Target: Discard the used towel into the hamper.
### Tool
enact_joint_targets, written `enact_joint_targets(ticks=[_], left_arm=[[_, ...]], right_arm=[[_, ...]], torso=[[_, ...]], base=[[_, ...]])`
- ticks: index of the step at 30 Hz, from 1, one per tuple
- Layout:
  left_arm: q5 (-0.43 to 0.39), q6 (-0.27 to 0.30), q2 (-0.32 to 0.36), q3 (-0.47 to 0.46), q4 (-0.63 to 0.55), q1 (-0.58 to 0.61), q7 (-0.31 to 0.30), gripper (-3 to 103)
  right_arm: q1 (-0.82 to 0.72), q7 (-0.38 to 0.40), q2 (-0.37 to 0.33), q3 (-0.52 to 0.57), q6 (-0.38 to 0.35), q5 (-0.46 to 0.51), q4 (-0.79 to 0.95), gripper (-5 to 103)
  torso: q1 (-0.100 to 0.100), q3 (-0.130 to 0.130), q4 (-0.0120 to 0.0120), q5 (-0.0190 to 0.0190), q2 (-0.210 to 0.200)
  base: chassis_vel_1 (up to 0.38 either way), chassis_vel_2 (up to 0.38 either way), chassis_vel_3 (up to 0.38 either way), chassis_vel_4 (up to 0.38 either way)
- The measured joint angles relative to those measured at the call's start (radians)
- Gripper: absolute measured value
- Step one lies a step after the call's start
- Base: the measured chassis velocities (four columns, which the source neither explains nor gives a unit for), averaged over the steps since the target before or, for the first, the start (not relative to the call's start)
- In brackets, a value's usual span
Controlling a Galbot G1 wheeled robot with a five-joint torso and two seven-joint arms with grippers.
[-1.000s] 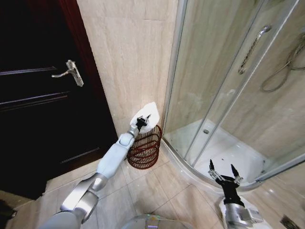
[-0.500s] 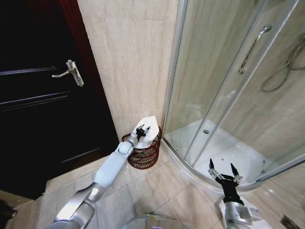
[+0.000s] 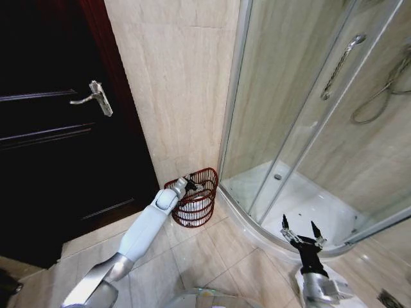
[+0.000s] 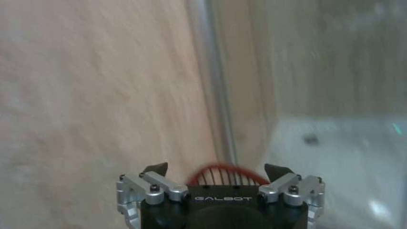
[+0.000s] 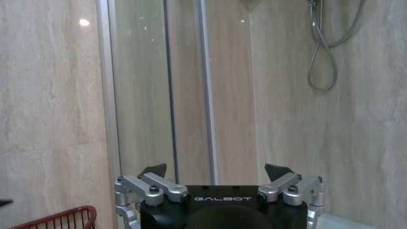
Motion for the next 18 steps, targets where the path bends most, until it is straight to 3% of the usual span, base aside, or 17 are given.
enact_joint_targets(ticks=[1, 5, 8, 12, 14, 18], left_arm=[[-0.018, -0.031, 0.001, -0.019, -0.038, 0.038, -0.038, 100], [-0.044, -0.045, 0.000, -0.068, -0.139, 0.132, -0.090, 100], [-0.048, -0.070, -0.017, -0.168, -0.277, 0.272, -0.142, 100], [-0.038, -0.086, -0.036, -0.237, -0.350, 0.364, -0.158, 100], [-0.021, -0.115, -0.057, -0.323, -0.428, 0.472, -0.165, 100], [-0.012, -0.163, -0.072, -0.418, -0.489, 0.578, -0.167, 100]], right_arm=[[-0.001, 0.000, 0.000, 0.000, 0.000, 0.001, 0.002, 100], [-0.001, -0.001, 0.003, 0.000, 0.000, 0.001, 0.007, 100], [-0.001, -0.003, 0.004, 0.000, -0.008, -0.001, 0.025, 100], [-0.004, -0.003, 0.003, 0.002, -0.021, -0.002, 0.047, 100], [-0.010, -0.004, 0.006, 0.002, -0.036, -0.009, 0.083, 100], [-0.028, -0.006, 0.022, -0.020, -0.060, -0.029, 0.144, 100]], torso=[[0.000, 0.000, -0.0001, 0.0000, 0.000], [0.000, 0.000, 0.0001, -0.0001, 0.000], [0.000, 0.000, 0.0001, 0.0002, 0.000], [0.000, 0.000, 0.0004, -0.0001, 0.000], [0.000, 0.000, 0.0002, -0.0001, 0.000], [0.000, 0.000, 0.0001, -0.0003, 0.000]], base=[[0.000, 0.000, 0.000, 0.000], [0.000, 0.000, 0.000, 0.000], [0.000, 0.000, 0.000, 0.000], [0.000, 0.000, 0.000, 0.000], [0.000, 0.000, 0.000, 0.000], [0.000, 0.000, 0.000, 0.000]])
